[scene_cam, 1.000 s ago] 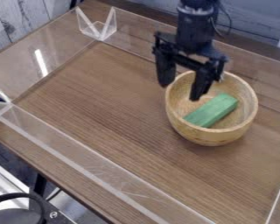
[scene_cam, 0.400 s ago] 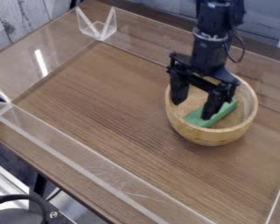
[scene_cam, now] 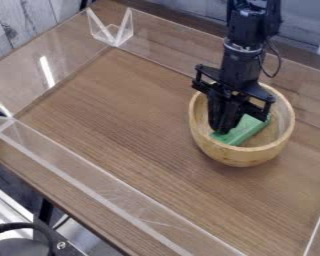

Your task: Remove the green block from inside the brown bowl and put it on the table

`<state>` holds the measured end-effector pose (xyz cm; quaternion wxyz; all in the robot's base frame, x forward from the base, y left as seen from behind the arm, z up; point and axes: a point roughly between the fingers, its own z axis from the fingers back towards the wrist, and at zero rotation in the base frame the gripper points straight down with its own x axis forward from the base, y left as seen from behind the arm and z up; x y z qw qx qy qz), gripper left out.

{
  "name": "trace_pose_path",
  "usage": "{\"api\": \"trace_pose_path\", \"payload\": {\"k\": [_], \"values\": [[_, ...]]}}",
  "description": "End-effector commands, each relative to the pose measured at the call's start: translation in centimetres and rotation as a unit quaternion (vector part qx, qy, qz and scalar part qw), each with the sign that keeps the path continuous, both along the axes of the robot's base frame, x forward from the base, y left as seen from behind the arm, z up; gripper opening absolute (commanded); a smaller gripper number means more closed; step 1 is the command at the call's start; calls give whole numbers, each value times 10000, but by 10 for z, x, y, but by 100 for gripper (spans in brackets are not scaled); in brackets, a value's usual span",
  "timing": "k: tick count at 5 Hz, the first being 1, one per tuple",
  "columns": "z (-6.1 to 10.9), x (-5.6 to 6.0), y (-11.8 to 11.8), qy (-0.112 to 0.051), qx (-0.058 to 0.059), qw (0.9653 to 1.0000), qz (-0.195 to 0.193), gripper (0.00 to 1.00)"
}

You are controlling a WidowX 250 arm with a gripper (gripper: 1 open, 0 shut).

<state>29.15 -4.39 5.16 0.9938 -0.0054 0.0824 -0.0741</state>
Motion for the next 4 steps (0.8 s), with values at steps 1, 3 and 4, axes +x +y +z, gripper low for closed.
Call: {"api": "trace_pose_path", "payload": {"k": [1, 3, 4], "values": [[27, 13, -2, -444, -79, 9990, -16, 0], [69, 15, 0, -847, -116, 9963, 34, 0], [95, 16, 8, -1076, -113, 9940, 141, 0]]}}
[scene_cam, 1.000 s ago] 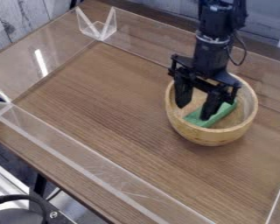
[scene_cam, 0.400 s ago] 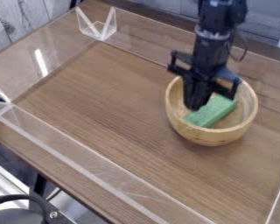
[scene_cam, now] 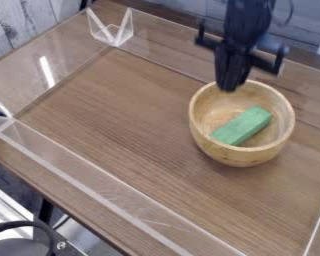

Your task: Remove the green block from inside the brown bowl and put it on the table

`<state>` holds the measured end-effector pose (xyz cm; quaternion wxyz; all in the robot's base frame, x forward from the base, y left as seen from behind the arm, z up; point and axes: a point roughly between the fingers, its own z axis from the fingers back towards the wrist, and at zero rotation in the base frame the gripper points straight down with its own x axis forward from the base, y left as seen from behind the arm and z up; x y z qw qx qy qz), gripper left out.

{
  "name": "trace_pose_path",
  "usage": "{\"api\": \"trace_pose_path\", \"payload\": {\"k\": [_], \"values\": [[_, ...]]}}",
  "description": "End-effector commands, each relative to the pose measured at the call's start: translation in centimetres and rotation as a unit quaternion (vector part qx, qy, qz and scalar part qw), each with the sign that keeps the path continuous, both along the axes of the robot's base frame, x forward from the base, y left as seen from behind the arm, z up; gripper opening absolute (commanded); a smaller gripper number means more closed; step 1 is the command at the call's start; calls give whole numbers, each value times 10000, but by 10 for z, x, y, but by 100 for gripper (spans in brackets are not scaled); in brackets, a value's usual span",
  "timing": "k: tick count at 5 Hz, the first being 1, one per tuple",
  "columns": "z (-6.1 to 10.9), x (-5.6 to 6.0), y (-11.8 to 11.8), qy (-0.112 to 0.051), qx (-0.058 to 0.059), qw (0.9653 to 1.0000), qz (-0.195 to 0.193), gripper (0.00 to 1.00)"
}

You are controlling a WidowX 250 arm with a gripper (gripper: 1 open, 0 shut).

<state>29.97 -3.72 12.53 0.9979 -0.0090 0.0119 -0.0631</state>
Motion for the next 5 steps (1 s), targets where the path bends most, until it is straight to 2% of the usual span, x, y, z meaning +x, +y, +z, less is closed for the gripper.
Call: {"api": "trace_pose_path", "payload": {"k": [1, 2, 5], "values": [[40, 10, 3, -516, -66, 9986, 52, 0], [39, 11, 4, -534, -115, 9985, 33, 0], [24, 16, 0, -457, -183, 9988, -40, 0]]}}
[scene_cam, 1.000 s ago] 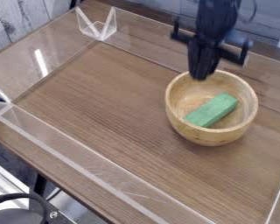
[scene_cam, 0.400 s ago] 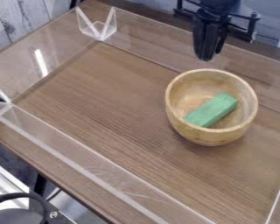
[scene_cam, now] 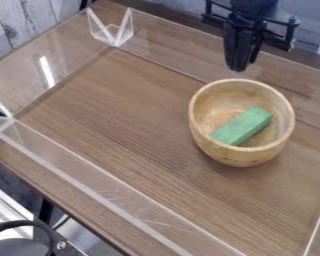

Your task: Remove the green block from inside the brown bowl and put it on the table

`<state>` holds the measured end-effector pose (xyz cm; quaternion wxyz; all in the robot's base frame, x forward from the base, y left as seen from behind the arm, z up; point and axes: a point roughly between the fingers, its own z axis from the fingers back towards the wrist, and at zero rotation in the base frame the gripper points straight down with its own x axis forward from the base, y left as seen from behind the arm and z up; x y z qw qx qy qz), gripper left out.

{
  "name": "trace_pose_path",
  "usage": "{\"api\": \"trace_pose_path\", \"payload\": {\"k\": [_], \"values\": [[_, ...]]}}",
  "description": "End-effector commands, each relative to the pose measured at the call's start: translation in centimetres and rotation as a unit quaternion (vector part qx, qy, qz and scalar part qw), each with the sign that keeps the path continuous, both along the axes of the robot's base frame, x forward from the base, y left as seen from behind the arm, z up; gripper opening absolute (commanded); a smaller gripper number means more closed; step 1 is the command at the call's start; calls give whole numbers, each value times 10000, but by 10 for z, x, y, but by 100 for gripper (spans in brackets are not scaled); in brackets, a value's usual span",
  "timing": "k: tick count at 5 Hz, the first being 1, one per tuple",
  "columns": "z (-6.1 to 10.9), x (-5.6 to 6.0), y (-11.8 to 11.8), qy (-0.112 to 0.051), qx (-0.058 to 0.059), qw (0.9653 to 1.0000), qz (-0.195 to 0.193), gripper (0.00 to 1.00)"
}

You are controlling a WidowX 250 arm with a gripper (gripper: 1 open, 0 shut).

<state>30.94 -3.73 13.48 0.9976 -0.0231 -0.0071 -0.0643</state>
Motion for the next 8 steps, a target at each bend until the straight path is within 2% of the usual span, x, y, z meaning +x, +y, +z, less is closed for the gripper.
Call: {"api": "trace_pose_path", "payload": {"k": [1, 3, 4, 6, 8], "values": [[10, 7, -2, -252, -53, 9996, -59, 0], [0, 10, -7, -196, -99, 9997, -127, 0], [-5, 10, -8, -161, -105, 9997, -153, 100], [-14, 10, -11, -109, -102, 9997, -202, 100], [-37, 6, -17, -9, -60, 9994, -349, 100]]}}
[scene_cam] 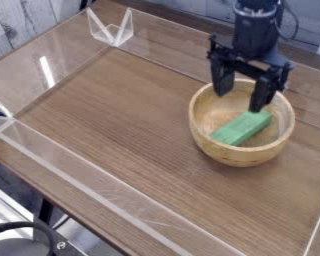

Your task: Remove the green block from inside the brown bowl and put it on the table

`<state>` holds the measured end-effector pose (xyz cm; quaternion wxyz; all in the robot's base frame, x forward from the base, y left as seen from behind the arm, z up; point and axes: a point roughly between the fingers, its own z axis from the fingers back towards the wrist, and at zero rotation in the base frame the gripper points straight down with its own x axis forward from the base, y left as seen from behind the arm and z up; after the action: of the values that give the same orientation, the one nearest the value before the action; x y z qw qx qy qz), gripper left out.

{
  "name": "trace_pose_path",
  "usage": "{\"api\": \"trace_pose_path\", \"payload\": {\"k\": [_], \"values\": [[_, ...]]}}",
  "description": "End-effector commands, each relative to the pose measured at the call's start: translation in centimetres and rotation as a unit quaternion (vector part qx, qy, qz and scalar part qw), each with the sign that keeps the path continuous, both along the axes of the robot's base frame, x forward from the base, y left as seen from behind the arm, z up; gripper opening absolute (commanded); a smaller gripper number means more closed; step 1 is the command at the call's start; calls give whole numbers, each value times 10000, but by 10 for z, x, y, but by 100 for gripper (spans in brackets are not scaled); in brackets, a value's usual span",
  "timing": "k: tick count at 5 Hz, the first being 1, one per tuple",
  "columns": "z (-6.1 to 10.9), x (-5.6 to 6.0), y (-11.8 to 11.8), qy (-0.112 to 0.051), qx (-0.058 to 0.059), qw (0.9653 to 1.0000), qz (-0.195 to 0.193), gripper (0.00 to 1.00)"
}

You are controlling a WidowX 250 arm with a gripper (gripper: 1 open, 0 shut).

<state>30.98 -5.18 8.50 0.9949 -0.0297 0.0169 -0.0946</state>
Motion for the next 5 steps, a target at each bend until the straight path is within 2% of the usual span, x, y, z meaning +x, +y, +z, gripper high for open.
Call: {"api": "trace_pose_path", "payload": {"k": [1, 3, 4, 5], "values": [[4, 5, -5, -210, 0, 9997, -100, 100], [-9, 6, -10, -159, 26, 9997, -190, 100], [-12, 6, -10, -143, 31, 9997, -186, 0], [-13, 6, -10, -138, 31, 9997, -180, 0]]}}
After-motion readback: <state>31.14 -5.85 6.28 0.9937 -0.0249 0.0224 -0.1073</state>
